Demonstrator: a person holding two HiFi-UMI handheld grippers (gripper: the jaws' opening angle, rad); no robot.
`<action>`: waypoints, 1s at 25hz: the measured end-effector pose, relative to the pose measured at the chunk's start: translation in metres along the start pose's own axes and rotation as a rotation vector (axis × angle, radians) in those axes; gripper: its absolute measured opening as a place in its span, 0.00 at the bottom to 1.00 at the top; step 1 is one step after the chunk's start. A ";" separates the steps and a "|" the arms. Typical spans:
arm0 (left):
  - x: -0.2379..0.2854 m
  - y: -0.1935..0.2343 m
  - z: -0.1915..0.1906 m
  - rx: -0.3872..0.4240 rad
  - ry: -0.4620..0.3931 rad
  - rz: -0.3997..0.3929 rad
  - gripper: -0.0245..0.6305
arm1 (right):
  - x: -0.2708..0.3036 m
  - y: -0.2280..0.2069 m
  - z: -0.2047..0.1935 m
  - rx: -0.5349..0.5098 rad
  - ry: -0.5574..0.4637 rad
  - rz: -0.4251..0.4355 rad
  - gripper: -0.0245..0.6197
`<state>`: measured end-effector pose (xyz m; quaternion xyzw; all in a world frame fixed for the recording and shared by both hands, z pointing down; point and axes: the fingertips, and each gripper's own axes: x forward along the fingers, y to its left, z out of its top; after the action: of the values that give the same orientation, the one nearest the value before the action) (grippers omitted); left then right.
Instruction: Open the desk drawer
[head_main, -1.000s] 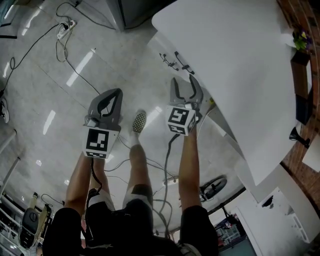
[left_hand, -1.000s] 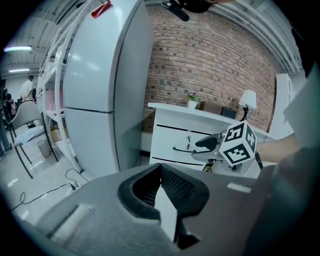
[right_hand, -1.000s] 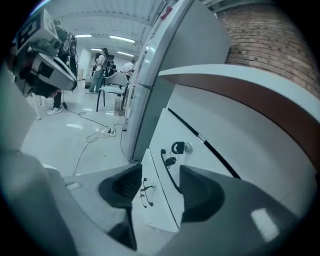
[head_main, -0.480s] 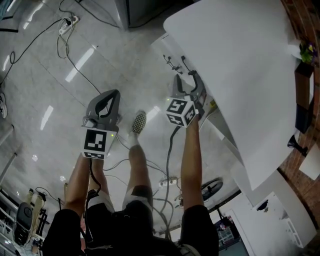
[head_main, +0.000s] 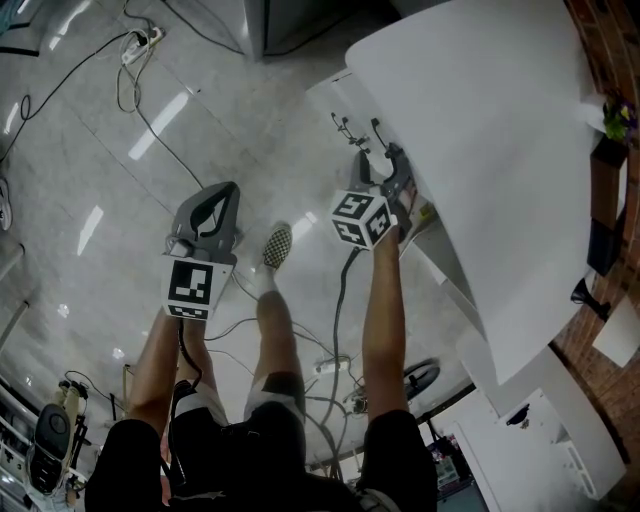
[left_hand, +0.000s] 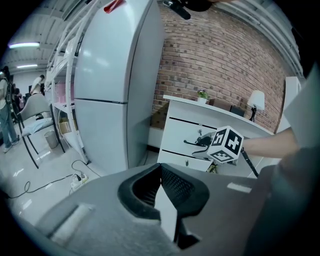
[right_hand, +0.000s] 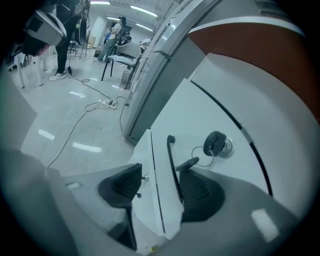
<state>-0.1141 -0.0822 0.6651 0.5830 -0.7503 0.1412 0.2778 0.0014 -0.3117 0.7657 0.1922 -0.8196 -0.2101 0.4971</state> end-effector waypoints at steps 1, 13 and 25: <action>-0.001 0.001 -0.001 -0.002 0.000 0.002 0.05 | 0.001 0.000 -0.001 -0.019 0.010 -0.010 0.41; -0.012 0.009 -0.011 -0.030 -0.002 0.006 0.05 | 0.006 -0.017 -0.005 -0.263 0.123 -0.225 0.08; -0.030 -0.006 -0.021 -0.007 0.005 -0.038 0.05 | -0.001 -0.009 -0.008 -0.271 0.177 -0.211 0.07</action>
<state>-0.0978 -0.0490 0.6634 0.5958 -0.7389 0.1347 0.2846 0.0096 -0.3199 0.7637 0.2262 -0.7122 -0.3520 0.5636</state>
